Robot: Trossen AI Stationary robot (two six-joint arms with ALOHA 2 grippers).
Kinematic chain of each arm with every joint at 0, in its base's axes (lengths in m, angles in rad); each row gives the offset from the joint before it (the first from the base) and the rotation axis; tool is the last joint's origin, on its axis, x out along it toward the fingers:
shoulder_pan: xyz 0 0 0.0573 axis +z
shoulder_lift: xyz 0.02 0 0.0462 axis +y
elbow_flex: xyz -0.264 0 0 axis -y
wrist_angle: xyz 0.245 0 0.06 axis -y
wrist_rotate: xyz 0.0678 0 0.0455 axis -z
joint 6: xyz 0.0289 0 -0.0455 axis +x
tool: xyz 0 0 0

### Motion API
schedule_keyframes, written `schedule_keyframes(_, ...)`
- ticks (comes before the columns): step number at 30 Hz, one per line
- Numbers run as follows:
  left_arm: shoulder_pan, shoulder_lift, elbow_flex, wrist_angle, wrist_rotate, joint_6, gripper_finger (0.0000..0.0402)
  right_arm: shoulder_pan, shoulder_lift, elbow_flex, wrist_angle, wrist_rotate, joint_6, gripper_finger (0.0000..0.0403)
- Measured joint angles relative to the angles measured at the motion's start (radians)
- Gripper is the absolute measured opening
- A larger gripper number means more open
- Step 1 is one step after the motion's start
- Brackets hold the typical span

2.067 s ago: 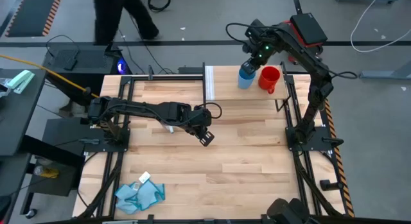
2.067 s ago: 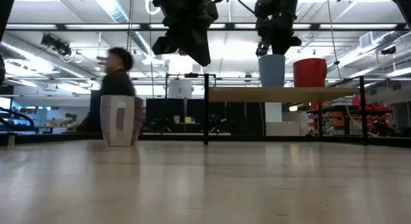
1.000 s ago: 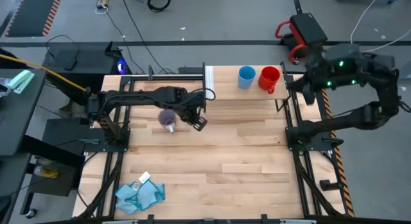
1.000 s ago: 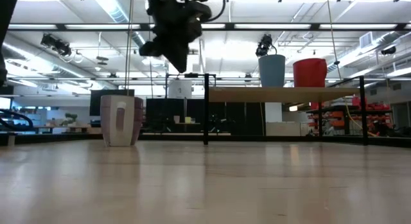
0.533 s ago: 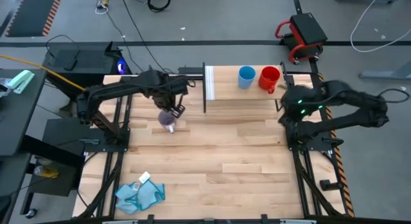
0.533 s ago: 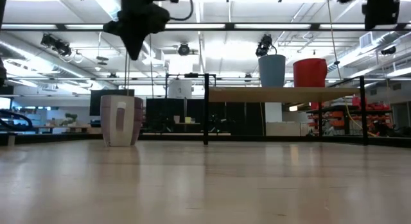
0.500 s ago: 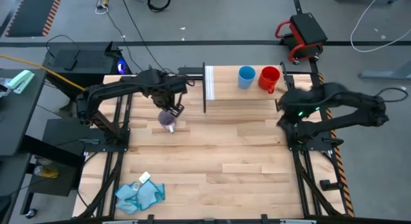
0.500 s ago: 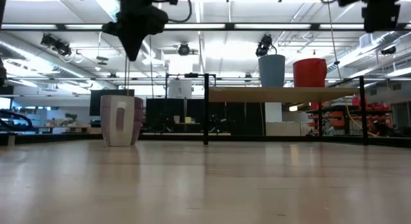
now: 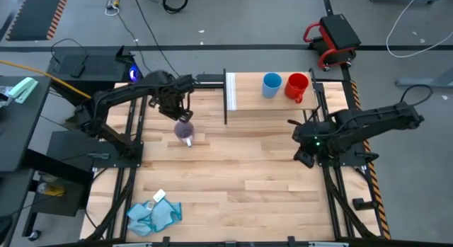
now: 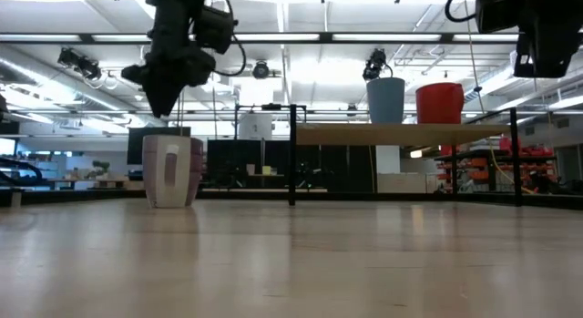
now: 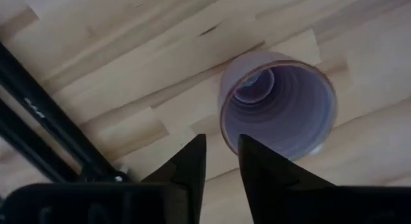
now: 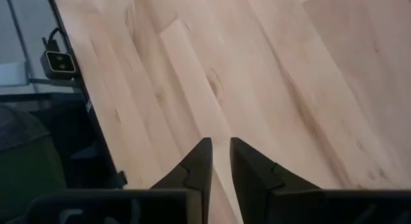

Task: Stack small to large cups/mugs on shelf
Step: Put the violet mug on the shelf

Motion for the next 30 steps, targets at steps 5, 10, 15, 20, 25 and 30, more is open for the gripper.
schedule_keyframes(5, 0.002, -0.030, -0.107, 0.097, 0.014, -0.020, 0.0121, 0.030, 0.001, -0.002, 0.044, 0.047, 0.001, 0.0064)
schedule_keyframes(10, -0.021, -0.031, -0.173, 0.176, 0.047, -0.036, 0.0134, 0.031, 0.002, -0.002, 0.061, 0.070, 0.000, 0.0064)
schedule_keyframes(15, -0.038, -0.037, -0.228, 0.249, 0.034, -0.071, 0.0141, 0.031, 0.004, -0.002, 0.062, 0.073, 0.002, 0.0064)
schedule_keyframes(20, -0.038, -0.030, -0.251, 0.246, -0.070, -0.120, 0.0139, 0.031, 0.007, -0.002, 0.077, 0.073, 0.016, 0.0064)
schedule_keyframes(25, -0.039, -0.031, -0.228, 0.261, -0.056, -0.116, 0.0133, 0.031, 0.006, -0.002, 0.081, 0.073, 0.017, 0.0064)
schedule_keyframes(30, -0.042, -0.031, -0.227, 0.261, -0.054, -0.114, 0.0137, 0.031, 0.007, -0.002, 0.082, 0.073, 0.020, 0.0064)
